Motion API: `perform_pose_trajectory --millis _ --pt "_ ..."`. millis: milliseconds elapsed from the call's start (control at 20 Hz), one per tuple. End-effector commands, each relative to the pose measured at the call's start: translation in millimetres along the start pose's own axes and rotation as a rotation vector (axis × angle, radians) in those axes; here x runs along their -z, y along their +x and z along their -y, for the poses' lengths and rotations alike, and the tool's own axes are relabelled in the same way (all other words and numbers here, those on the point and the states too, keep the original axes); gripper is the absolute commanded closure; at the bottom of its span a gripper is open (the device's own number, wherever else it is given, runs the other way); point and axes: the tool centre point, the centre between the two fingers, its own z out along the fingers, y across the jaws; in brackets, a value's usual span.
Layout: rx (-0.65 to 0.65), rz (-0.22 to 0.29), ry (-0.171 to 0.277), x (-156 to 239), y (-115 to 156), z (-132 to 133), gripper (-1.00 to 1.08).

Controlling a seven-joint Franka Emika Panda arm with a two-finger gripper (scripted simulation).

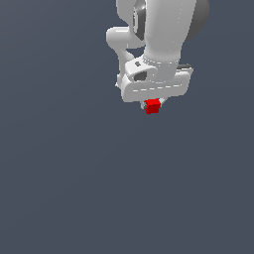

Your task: Pick up the red cube and move it to a goal position.

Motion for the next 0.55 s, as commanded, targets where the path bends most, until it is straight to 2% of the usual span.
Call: perform_pose_trajectory --millis 0,500 --pt "0.0 0.001 0.0 17.5 -6.1 5.6 1.08" --pt "0.0 0.0 0.001 46.3 -13.3 14.9 1.08"
